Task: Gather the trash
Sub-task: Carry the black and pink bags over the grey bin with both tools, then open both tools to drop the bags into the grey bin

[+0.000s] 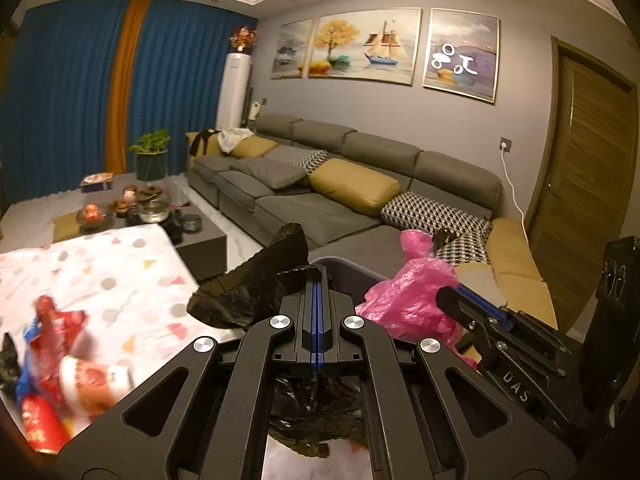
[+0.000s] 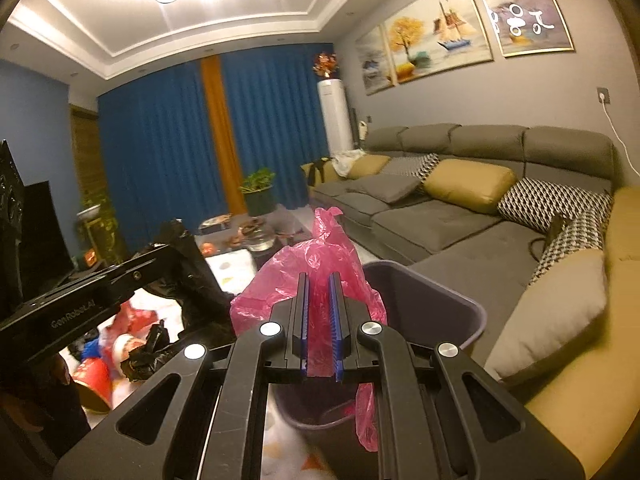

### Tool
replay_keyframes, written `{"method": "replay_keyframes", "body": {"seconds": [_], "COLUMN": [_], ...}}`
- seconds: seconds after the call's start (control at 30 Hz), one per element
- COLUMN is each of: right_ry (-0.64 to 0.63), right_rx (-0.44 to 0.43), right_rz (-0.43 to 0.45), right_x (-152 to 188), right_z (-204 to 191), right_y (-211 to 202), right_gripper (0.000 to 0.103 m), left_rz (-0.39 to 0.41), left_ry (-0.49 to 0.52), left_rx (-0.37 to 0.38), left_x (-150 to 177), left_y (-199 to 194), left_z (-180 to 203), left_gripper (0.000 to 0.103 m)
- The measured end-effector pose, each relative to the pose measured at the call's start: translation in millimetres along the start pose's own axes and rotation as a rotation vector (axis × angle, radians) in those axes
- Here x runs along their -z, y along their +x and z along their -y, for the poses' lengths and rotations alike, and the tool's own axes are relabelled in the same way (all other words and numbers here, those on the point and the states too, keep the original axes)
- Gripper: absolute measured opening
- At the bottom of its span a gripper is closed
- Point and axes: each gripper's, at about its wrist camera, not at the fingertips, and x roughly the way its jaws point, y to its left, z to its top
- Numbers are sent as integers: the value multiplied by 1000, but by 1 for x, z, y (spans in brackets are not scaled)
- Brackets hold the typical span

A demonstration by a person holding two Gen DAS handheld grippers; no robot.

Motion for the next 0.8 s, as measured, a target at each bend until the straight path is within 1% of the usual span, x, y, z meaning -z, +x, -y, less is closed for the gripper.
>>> {"method": "replay_keyframes", "body": {"seconds": [0.17, 0.3, 0.47, 0.67, 0.77, 0.8], "right_ry": [10, 10, 11, 20, 19, 17], "right_rx": [36, 53, 64, 73, 71, 73], "right_rz": [-12, -33, -61, -74, -82, -84], "right_x": [1, 6, 10, 11, 9, 9], "right_z": [14, 21, 26, 30, 27, 26], "right_y": [14, 27, 43, 51, 54, 55], "right_gripper": [10, 10, 10, 10, 11, 11], "left_rz": [-39, -66, -100, -108, -129, -135], "left_ry": [10, 10, -18, -35, -56, -56], "left_rx": [-3, 6, 25, 43, 61, 62], "left_x": [4, 10, 15, 17, 18, 19], "left_y": [39, 60, 77, 84, 91, 93], "left_z": [7, 8, 2, -1, -3, -2], "left_gripper": [0, 0, 0, 0, 0, 2]}}
